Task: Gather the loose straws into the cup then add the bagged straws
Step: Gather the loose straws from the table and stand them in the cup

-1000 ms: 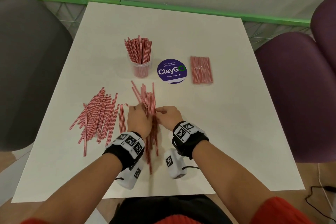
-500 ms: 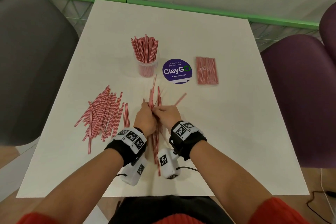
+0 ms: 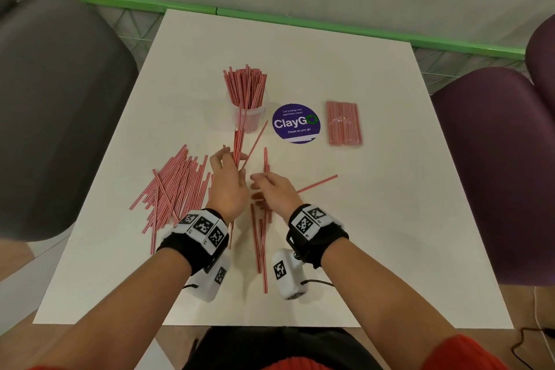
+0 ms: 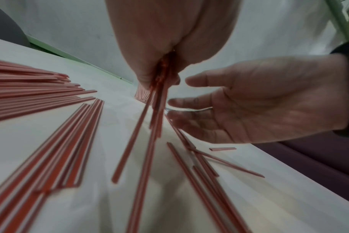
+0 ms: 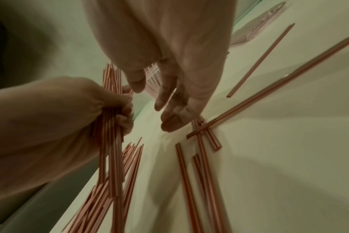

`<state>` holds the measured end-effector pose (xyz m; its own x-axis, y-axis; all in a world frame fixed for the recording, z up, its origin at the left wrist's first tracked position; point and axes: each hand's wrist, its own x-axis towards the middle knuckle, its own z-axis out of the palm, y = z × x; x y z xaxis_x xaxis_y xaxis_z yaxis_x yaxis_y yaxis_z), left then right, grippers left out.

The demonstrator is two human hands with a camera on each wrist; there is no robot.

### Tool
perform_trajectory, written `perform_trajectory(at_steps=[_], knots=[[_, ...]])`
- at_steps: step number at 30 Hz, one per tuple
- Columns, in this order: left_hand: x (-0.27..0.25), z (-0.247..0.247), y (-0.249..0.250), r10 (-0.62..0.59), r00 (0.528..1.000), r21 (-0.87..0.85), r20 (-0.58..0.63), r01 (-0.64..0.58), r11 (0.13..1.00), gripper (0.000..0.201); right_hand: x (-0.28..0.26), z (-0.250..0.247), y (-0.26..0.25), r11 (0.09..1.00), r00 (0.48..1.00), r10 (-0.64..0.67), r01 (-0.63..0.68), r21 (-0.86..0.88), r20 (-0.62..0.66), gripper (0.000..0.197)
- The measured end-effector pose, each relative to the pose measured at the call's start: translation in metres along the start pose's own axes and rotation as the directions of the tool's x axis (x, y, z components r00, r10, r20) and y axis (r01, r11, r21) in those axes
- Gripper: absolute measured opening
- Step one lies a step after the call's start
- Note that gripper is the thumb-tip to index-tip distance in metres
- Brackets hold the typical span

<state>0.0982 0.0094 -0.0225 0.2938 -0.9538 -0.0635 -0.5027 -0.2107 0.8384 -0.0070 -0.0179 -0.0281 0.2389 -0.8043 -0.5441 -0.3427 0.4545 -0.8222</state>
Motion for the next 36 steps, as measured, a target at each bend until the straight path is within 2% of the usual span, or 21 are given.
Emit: perform_trajectory(at_steps=[4, 7, 10, 13, 15, 17, 18, 21, 23, 25, 28, 31, 36], knots=[[0.0, 0.0, 0.005, -0.033, 0.998, 0.001, 0.061, 0.033, 0.999, 0.038, -0.005, 0.004, -0.011, 0.995, 0.999, -0.034, 0.032, 0.097, 0.024, 0.035], [-0.002, 0.003, 0.003, -0.028, 0.991, -0.08, 0.134, 0.039, 0.996, 0.041, -0.004, 0.003, -0.02, 0.985, 0.997, -0.074, 0.073, 0.156, 0.005, 0.036], [-0.003, 0.004, -0.004, -0.026, 0.985, -0.118, 0.171, 0.047, 0.992, 0.058, -0.003, -0.003, -0.025, 0.988, 0.991, -0.129, 0.132, 0.085, -0.047, 0.037], [-0.001, 0.002, -0.006, -0.004, 0.96, -0.068, 0.281, 0.024, 0.997, 0.069, -0.002, -0.007, -0.029, 0.974, 0.972, -0.224, 0.221, -0.059, -0.063, 0.037], [0.003, 0.003, -0.01, -0.013, 0.944, -0.042, 0.329, 0.029, 0.999, 0.05, -0.001, -0.008, -0.03, 0.964, 0.968, -0.245, 0.237, -0.118, -0.057, 0.036], [0.007, 0.004, -0.012, -0.055, 0.95, -0.108, 0.308, 0.092, 0.99, 0.019, -0.002, -0.01, -0.031, 0.97, 0.969, -0.239, 0.235, -0.069, -0.059, 0.033], [0.008, 0.002, -0.011, -0.075, 0.951, -0.166, 0.3, 0.129, 0.978, 0.011, -0.003, -0.012, -0.033, 0.965, 0.963, -0.257, 0.253, -0.062, -0.075, 0.03], [0.007, -0.007, -0.008, -0.09, 0.933, -0.192, 0.348, 0.165, 0.967, 0.024, 0.0, -0.026, -0.045, 0.956, 0.925, -0.292, 0.289, -0.047, -0.245, 0.029], [0.005, -0.013, -0.005, -0.041, 0.904, -0.13, 0.425, 0.106, 0.986, 0.022, 0.007, -0.035, -0.058, 0.963, 0.926, -0.208, 0.25, 0.099, -0.317, 0.038], [0.004, -0.016, -0.003, 0.004, 0.862, -0.035, 0.507, 0.016, 0.999, 0.021, 0.016, -0.039, -0.07, 0.955, 0.958, -0.118, 0.182, 0.234, -0.263, 0.048], [0.006, -0.014, 0.006, 0.027, 0.818, 0.039, 0.575, -0.06, 0.997, 0.019, 0.019, -0.036, -0.079, 0.966, 0.984, -0.111, 0.14, 0.217, -0.142, 0.043], [0.007, -0.011, 0.015, 0.02, 0.832, 0.059, 0.555, -0.063, 0.996, 0.016, 0.017, -0.031, -0.082, 0.969, 0.975, -0.189, 0.204, 0.142, -0.114, 0.036], [0.011, -0.011, 0.021, 0.037, 0.858, -0.027, 0.512, -0.027, 0.999, 0.018, 0.017, -0.027, -0.089, 0.953, 0.968, -0.234, 0.247, 0.176, -0.095, 0.033]])
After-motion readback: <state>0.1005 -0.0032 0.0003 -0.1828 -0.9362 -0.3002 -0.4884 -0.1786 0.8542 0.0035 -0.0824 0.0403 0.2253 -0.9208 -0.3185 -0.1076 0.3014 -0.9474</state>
